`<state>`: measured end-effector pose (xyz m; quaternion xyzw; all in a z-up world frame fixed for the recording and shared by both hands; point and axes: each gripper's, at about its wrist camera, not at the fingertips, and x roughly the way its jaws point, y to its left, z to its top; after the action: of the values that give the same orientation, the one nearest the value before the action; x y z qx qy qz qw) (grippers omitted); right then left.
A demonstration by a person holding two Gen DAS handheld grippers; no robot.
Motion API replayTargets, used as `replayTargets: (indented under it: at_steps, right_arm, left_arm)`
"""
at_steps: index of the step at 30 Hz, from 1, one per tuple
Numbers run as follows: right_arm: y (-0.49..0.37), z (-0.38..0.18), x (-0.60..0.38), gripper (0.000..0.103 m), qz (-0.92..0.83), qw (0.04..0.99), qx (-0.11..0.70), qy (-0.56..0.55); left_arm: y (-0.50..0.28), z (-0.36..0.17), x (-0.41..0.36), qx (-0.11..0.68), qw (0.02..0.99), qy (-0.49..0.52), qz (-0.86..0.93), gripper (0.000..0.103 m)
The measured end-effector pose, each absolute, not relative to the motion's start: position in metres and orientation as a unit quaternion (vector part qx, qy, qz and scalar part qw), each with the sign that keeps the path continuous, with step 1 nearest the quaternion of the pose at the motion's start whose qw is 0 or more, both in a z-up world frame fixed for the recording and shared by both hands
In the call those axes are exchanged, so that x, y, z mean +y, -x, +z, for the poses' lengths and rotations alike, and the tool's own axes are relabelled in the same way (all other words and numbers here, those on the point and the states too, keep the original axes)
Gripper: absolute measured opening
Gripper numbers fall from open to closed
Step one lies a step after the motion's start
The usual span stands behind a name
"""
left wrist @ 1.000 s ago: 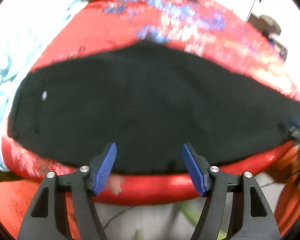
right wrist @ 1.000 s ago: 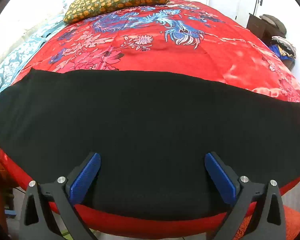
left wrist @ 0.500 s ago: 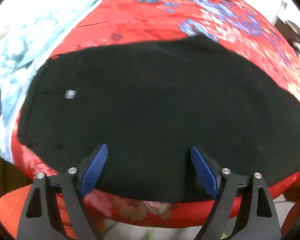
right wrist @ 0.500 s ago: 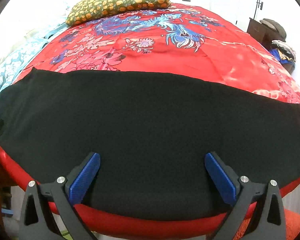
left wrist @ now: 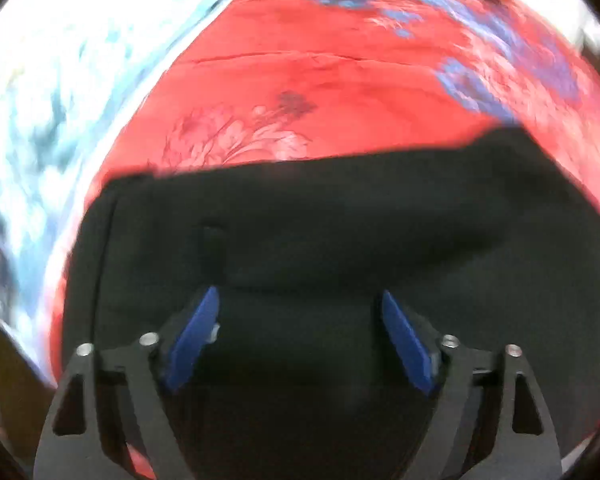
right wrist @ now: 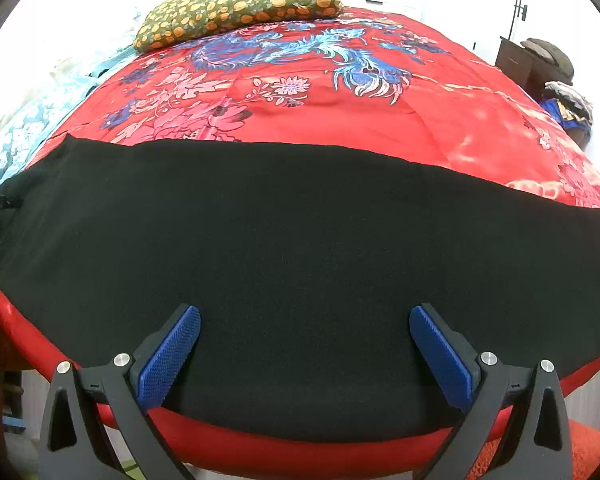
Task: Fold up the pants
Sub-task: 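Open both tools and release the black pants onto the bed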
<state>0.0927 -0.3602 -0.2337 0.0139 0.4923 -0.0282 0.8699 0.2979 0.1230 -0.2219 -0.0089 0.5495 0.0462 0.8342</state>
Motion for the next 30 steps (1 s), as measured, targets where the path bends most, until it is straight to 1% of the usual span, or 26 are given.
replayTargets:
  at_steps: [1, 2, 3, 4, 5, 8, 10, 11, 12, 14, 15, 17, 19, 20, 21, 22, 23, 24, 25, 26, 27, 30]
  right_arm:
    - [-0.093, -0.234, -0.36, 0.103, -0.027, 0.87, 0.493, -0.013]
    - [-0.093, -0.234, -0.36, 0.103, -0.027, 0.869, 0.493, -0.013]
    - [-0.093, -0.234, -0.36, 0.103, -0.027, 0.869, 0.493, -0.013]
    - [-0.093, -0.234, -0.36, 0.103, -0.026, 0.87, 0.492, -0.013]
    - [-0.093, -0.234, -0.36, 0.103, -0.026, 0.871, 0.491, -0.013]
    - [-0.092, -0.235, -0.359, 0.103, -0.026, 0.872, 0.489, -0.012]
    - [-0.092, -0.235, -0.359, 0.103, -0.026, 0.872, 0.489, -0.012]
    - [-0.092, -0.235, -0.359, 0.103, -0.026, 0.872, 0.489, -0.013]
    - [-0.093, -0.235, -0.359, 0.103, -0.026, 0.871, 0.49, -0.013]
    - [-0.093, -0.235, -0.359, 0.103, -0.027, 0.871, 0.49, -0.013]
    - [-0.093, -0.235, -0.359, 0.103, -0.027, 0.871, 0.49, -0.013]
    - [-0.092, -0.235, -0.359, 0.103, -0.027, 0.872, 0.489, -0.013]
    - [-0.091, -0.235, -0.359, 0.103, -0.027, 0.874, 0.484, -0.012]
    - [-0.09, -0.235, -0.359, 0.103, -0.026, 0.876, 0.481, -0.012]
    - [-0.089, -0.235, -0.359, 0.103, -0.026, 0.877, 0.48, -0.011]
    - [-0.089, -0.234, -0.359, 0.103, -0.025, 0.877, 0.48, -0.011]
    - [-0.09, -0.233, -0.36, 0.103, -0.024, 0.876, 0.481, -0.011]
    - [-0.09, -0.231, -0.361, 0.103, -0.023, 0.876, 0.482, -0.013]
    - [-0.091, -0.228, -0.362, 0.103, -0.023, 0.876, 0.482, -0.018]
    - [-0.092, -0.224, -0.366, 0.103, -0.023, 0.876, 0.481, -0.027]
    - [-0.092, -0.219, -0.371, 0.103, -0.022, 0.878, 0.476, -0.038]
    - [-0.083, -0.188, -0.405, 0.103, -0.03, 0.898, 0.428, -0.099]
  left_arm:
    - [-0.296, -0.219, 0.126, 0.543, 0.839, 0.004, 0.047, 0.073]
    - [-0.295, -0.217, 0.123, 0.546, 0.836, -0.022, 0.052, 0.072]
    - [-0.293, -0.215, 0.119, 0.545, 0.834, -0.054, 0.064, 0.079]
    - [-0.291, -0.212, 0.116, 0.543, 0.831, -0.084, 0.088, 0.083]
    - [-0.288, -0.209, 0.117, 0.533, 0.835, -0.086, 0.102, 0.083]
    - [-0.274, -0.193, 0.126, 0.531, 0.845, -0.004, 0.067, 0.083]
    - [-0.258, -0.185, 0.119, 0.531, 0.846, 0.044, 0.018, 0.086]
    - [-0.256, -0.185, 0.109, 0.533, 0.845, 0.05, -0.005, 0.089]
    - [-0.25, -0.186, 0.098, 0.536, 0.843, 0.046, -0.03, 0.091]
    - [-0.241, -0.193, 0.071, 0.549, 0.833, -0.007, -0.065, 0.091]
    - [-0.237, -0.201, 0.058, 0.56, 0.824, -0.053, -0.066, 0.091]
    - [-0.233, -0.219, 0.042, 0.579, 0.804, -0.125, -0.055, 0.09]
    - [-0.23, -0.214, 0.036, 0.574, 0.807, -0.132, -0.053, 0.079]
    - [-0.233, -0.209, 0.031, 0.577, 0.805, -0.126, -0.056, 0.069]
    - [-0.232, -0.201, 0.025, 0.571, 0.81, -0.116, -0.062, 0.068]
    - [-0.232, -0.194, 0.018, 0.56, 0.818, -0.107, -0.069, 0.068]
    - [-0.229, -0.187, 0.008, 0.545, 0.829, -0.097, -0.078, 0.074]
    - [-0.228, -0.179, -0.003, 0.529, 0.84, -0.087, -0.086, 0.085]
    - [-0.228, -0.175, -0.012, 0.518, 0.846, -0.081, -0.093, 0.09]
    - [-0.229, -0.173, -0.027, 0.505, 0.853, -0.075, -0.106, 0.092]
    - [-0.23, -0.171, -0.039, 0.497, 0.856, -0.073, -0.119, 0.092]
    - [-0.23, -0.179, -0.083, 0.48, 0.857, -0.089, -0.166, 0.092]
